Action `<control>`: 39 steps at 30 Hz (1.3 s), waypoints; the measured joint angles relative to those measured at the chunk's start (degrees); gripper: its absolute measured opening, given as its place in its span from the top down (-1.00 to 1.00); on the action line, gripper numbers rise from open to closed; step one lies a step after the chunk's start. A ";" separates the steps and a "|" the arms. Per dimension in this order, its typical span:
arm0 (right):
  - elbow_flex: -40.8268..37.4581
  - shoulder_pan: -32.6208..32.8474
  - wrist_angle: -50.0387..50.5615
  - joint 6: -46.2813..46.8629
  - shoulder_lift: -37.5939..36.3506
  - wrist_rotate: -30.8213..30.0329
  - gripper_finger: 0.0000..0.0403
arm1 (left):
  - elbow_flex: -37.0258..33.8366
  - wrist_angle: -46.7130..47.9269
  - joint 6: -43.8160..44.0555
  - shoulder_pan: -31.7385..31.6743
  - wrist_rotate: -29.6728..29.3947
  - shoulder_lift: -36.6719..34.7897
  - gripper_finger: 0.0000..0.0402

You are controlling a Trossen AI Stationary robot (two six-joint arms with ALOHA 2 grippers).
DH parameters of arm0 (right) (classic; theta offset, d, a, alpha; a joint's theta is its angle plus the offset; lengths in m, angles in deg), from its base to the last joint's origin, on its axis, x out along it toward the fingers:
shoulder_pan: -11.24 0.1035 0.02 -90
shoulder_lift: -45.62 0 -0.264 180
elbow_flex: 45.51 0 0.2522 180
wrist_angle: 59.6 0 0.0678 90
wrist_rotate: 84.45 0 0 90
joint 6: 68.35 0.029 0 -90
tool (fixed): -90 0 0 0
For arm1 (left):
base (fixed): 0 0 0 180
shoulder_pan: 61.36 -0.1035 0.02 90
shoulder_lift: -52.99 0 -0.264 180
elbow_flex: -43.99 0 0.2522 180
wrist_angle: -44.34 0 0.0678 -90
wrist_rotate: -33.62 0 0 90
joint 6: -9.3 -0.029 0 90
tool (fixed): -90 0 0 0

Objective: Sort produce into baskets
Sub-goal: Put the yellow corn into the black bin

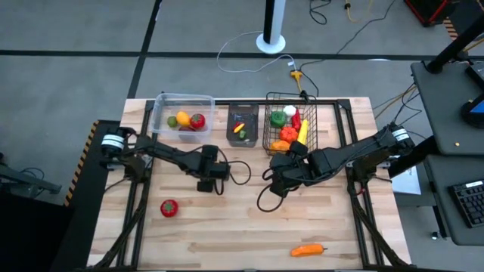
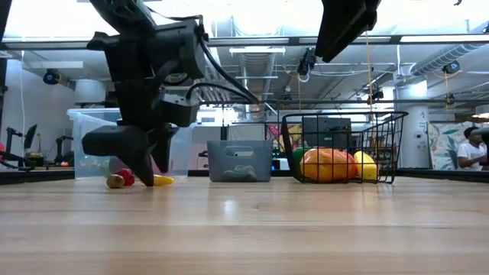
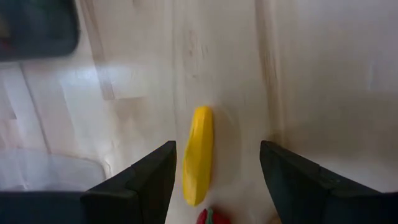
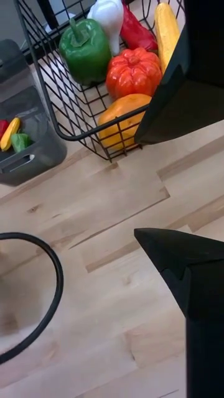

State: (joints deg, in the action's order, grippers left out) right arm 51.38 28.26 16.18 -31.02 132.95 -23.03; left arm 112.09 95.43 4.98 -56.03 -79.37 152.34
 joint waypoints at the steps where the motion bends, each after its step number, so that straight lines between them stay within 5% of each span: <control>1: 0.00 0.00 0.02 -0.06 0.00 0.00 -0.11 | 0.00 0.00 -0.31 -0.24 0.27 0.19 -0.07; 25: -0.07 0.00 0.02 -1.05 0.00 -0.01 -0.11 | 0.04 -1.95 -4.22 -3.51 5.54 1.27 0.16; 39: -0.09 0.00 0.04 -1.36 0.00 0.00 -0.11 | -0.02 -2.45 -3.40 -3.45 6.67 1.40 0.69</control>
State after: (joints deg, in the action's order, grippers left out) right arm 51.30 28.26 16.23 -32.39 132.95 -23.03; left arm 112.07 92.98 1.58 -59.48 -72.70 153.74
